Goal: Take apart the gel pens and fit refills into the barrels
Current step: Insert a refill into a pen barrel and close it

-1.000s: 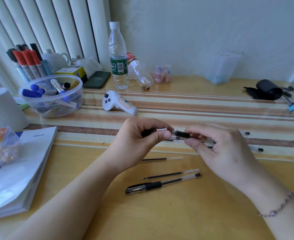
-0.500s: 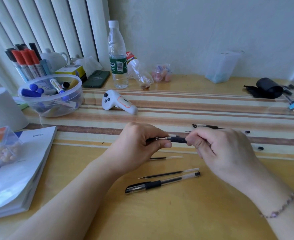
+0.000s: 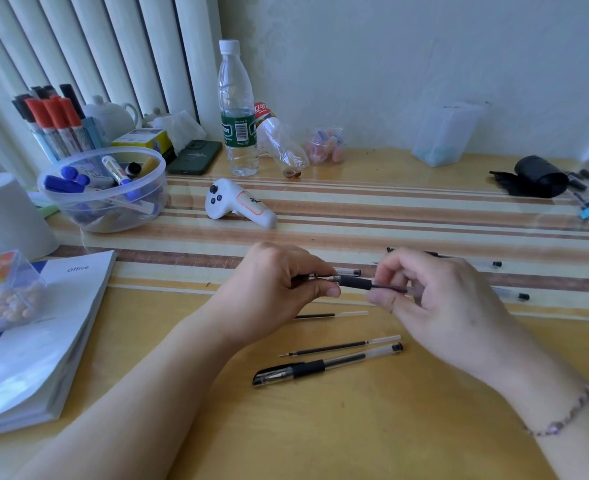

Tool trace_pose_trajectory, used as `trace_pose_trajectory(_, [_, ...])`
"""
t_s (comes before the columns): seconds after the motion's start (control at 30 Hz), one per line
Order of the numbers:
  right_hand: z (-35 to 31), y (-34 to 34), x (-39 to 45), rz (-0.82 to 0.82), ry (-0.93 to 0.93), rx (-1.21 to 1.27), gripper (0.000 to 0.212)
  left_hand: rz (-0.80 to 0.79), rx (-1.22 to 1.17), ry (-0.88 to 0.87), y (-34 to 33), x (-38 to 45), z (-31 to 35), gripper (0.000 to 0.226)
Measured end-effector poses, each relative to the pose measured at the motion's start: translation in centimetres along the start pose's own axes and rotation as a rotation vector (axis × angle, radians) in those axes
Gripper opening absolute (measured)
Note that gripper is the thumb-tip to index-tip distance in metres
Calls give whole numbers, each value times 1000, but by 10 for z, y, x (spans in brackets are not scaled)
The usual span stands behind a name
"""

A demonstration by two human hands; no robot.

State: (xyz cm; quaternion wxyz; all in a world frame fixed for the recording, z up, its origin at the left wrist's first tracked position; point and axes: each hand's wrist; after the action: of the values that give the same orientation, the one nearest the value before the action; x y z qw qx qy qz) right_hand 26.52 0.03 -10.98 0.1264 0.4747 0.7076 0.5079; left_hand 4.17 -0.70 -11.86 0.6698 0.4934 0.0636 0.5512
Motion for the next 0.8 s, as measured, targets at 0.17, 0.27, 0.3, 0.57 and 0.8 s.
trace_pose_trajectory(0.17, [2,-2,1,14,-47,-46,49,-55,-10,17,-4,-3,3,14])
trace_pose_trajectory(0.27, [3,-2,1,-7,-43,-37,44,-42,-55,65,-4,-2,4,19])
trace_pose_trajectory(0.3, [3,-2,0,-6,-32,-30,38,-61,-98,95,-3,-2,3,21])
trace_pose_trajectory(0.57, [8,3,1,142,9,-98,23,-218,-144,196,1,-5,-4,29])
trace_pose_trajectory(0.8, [13,4,2,99,-43,-131,21,-139,-130,218,-1,-4,-9,8])
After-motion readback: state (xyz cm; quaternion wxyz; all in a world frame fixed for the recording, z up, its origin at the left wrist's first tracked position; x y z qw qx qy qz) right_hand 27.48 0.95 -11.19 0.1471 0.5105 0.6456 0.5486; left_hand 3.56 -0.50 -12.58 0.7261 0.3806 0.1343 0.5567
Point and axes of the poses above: each hand's wrist, its own x-axis towards the middle knuckle, its own y-axis out of the back of the hand, z = x × y, and after that the axes turned 7 degrees about -z, right-handed
